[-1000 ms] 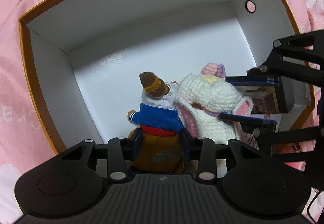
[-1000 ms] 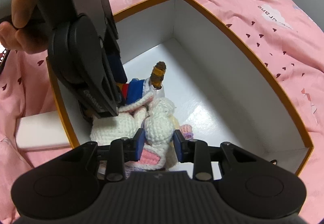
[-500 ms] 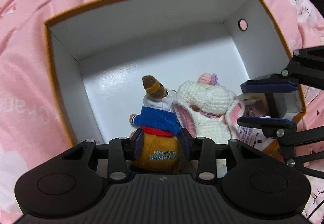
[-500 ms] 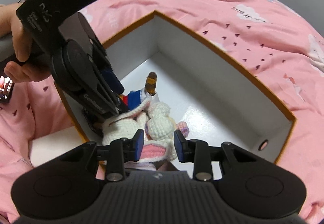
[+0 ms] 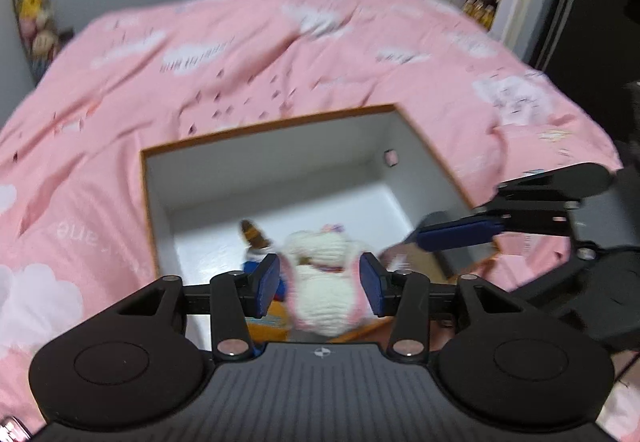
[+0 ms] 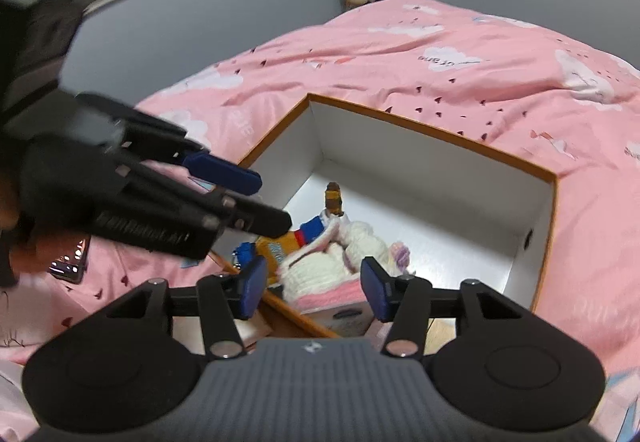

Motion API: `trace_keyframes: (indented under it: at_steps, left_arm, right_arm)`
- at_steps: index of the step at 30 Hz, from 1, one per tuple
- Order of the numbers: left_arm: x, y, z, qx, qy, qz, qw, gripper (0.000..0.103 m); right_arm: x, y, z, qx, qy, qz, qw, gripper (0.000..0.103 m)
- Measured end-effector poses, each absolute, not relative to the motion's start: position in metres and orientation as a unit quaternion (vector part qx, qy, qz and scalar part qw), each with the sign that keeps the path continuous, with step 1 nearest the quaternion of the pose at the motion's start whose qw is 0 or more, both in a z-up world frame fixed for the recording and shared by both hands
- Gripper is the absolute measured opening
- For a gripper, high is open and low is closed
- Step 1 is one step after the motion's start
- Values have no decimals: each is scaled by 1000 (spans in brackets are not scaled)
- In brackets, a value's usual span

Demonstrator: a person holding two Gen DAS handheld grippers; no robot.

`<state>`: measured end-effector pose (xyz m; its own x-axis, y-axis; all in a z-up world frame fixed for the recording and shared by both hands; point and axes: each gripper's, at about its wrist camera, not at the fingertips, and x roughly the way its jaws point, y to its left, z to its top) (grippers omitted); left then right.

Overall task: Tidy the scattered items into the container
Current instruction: 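Open both tools and move them back to the remaining items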

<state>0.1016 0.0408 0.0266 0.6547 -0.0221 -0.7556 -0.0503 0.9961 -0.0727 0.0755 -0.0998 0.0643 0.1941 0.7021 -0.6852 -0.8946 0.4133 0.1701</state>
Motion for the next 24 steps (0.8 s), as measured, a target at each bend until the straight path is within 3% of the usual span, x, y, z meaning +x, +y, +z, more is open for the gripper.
trace_keyframes:
  at_steps: [10, 24]
  left_arm:
    - [70, 8, 8, -41, 365, 3, 930, 55]
    - [63, -14, -23, -63, 413, -61, 906, 55]
  right_arm:
    - [42, -146, 50, -99, 360, 446, 813, 57]
    - [23, -193, 25, -78, 415, 344, 839, 57]
